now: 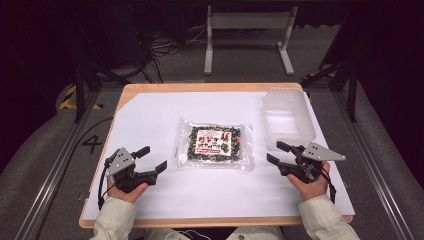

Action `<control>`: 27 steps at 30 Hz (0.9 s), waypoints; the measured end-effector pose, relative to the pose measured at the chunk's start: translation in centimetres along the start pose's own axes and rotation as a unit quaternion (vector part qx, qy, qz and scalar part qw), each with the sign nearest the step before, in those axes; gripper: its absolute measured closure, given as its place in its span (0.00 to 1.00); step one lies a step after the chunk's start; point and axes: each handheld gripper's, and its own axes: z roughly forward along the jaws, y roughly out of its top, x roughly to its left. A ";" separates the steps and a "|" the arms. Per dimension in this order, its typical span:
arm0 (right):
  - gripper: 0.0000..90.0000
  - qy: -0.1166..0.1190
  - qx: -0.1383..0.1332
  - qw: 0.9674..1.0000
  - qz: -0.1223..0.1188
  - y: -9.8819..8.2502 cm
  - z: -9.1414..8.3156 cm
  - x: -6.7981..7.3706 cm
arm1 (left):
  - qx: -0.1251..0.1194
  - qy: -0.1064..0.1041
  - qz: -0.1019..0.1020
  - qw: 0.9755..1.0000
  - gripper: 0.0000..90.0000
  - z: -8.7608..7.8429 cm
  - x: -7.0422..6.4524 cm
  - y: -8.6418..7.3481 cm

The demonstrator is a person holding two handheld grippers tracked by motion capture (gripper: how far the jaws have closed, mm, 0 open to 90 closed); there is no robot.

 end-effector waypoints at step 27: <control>0.37 -0.015 0.020 1.000 -0.007 -0.7 -0.3 0.2 | 0.007 -0.003 -0.050 0.999 0.18 3.9 2.7 4.3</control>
